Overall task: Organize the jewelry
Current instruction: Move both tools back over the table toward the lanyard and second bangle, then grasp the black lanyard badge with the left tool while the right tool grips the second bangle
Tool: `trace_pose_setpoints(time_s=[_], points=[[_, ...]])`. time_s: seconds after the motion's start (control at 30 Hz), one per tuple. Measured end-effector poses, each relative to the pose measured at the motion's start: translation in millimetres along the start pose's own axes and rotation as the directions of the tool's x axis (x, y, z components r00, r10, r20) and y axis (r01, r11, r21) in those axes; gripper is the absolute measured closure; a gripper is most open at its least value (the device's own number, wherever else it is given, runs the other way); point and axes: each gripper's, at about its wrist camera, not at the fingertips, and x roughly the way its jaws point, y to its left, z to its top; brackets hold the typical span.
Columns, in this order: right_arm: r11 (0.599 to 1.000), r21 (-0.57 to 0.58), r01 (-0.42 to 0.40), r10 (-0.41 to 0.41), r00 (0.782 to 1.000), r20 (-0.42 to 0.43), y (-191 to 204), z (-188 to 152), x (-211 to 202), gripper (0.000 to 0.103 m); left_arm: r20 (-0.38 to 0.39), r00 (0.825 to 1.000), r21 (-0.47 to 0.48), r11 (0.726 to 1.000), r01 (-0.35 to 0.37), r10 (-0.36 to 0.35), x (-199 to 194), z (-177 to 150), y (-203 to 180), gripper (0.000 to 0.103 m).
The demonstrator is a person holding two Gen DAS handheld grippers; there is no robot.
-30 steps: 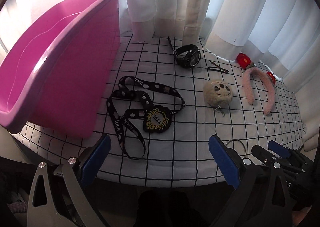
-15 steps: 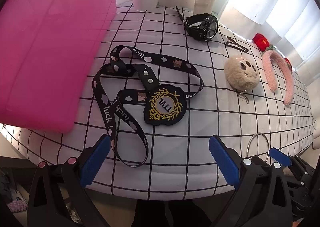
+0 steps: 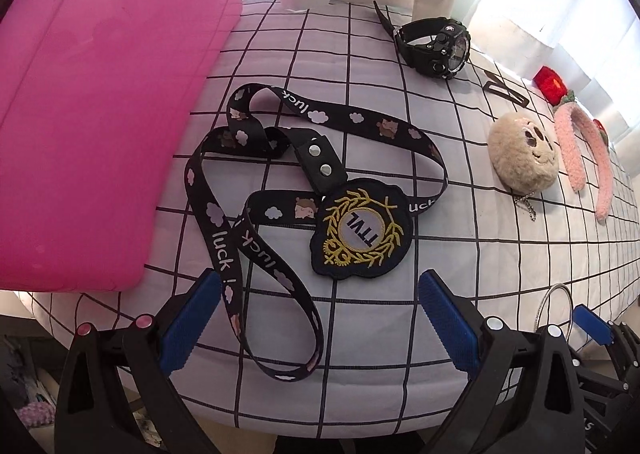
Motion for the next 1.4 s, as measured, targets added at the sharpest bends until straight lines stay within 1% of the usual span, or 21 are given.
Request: trace_pose_setpoints(time_s=[0.03,0.07,0.13,0.23,0.3,0.4,0.47,0.5,0.53,0.57,0.67,0.73,0.83,0.93,1.07,1.2,1.4], points=[[1.0,0.007,0.0,0.0,1.0,0.018,-1.6,1.0,-4.3,0.034,0.002,1.0,0.001,1.0,-0.001,0.001,0.6,0.7,0.2,0.006],[1.0,0.005,0.008,-0.008,1.0,0.015,-2.8,2.1,-4.9,0.033,0.002,1.0,0.002,1.0,-0.002,0.002,2.1,1.9,1.1,0.006],[1.0,0.004,0.027,-0.027,0.999,-0.021,-5.7,2.8,1.3,0.033,-0.003,1.0,-0.003,1.0,0.002,-0.002,5.5,3.1,2.1,0.006],[1.0,0.029,0.003,-0.001,0.998,-0.058,-11.2,-3.0,7.6,0.033,-0.011,1.0,-0.011,1.0,0.007,-0.007,7.4,2.5,2.9,0.006],[1.0,0.005,0.013,-0.013,0.999,-0.052,-7.7,-3.1,7.5,0.033,-0.01,1.0,-0.006,1.0,0.001,-0.001,9.4,4.0,2.7,0.006],[1.0,-0.021,0.012,-0.013,0.998,-0.054,-3.0,-3.1,11.7,0.022,-0.016,1.0,-0.005,1.0,0.001,-0.001,14.0,5.4,3.0,0.006],[0.998,-0.064,0.03,-0.033,0.998,-0.051,4.4,-6.4,15.6,0.014,-0.021,1.0,-0.007,1.0,-0.004,0.004,16.8,6.9,2.9,0.006],[0.993,-0.1,0.058,-0.064,0.997,-0.051,11.3,-7.7,18.3,0.013,-0.023,1.0,-0.007,1.0,-0.006,0.006,18.7,7.8,3.1,0.006],[0.991,-0.11,0.073,-0.077,0.997,-0.032,13.3,-8.7,17.6,0.012,-0.018,1.0,-0.002,1.0,-0.015,0.015,19.5,8.6,2.6,0.006],[0.994,-0.091,0.061,-0.064,0.997,-0.037,11.0,-8.6,19.1,0.011,-0.016,1.0,0.004,1.0,-0.022,0.022,21.3,10.3,1.6,0.006],[0.995,-0.072,0.063,-0.067,0.997,-0.043,6.2,-5.7,19.8,0.011,-0.007,0.999,0.016,0.999,-0.04,0.041,25.0,12.7,0.5,0.006],[0.997,-0.029,0.075,-0.076,0.996,-0.037,-1.8,-4.7,19.1,0.011,-0.002,0.999,0.016,0.999,-0.044,0.044,26.6,14.4,0.4,0.005],[0.996,-0.028,0.086,-0.087,0.996,-0.024,-2.2,-2.1,20.8,0.009,0.005,0.999,0.014,0.999,-0.048,0.048,29.1,16.9,-1.0,0.005],[0.996,-0.014,0.09,-0.09,0.996,0.003,-1.8,0.8,21.6,0.009,0.009,0.999,0.009,0.999,-0.049,0.049,30.3,16.7,-2.4,0.005],[0.996,-0.029,0.089,-0.087,0.994,0.062,-0.6,-7.8,18.5,0.009,0.016,0.999,0.012,0.999,-0.049,0.049,30.3,14.7,-3.5,0.005],[0.996,-0.035,0.084,-0.082,0.995,0.056,-3.7,-9.4,16.8,0.009,0.01,0.999,0.012,0.999,-0.048,0.048,29.8,13.2,-3.3,0.005],[0.996,-0.032,0.084,-0.082,0.995,0.054,-4.0,-9.1,17.0,0.009,-0.012,0.999,0.001,0.999,-0.05,0.05,33.3,20.4,-1.9,0.005]])
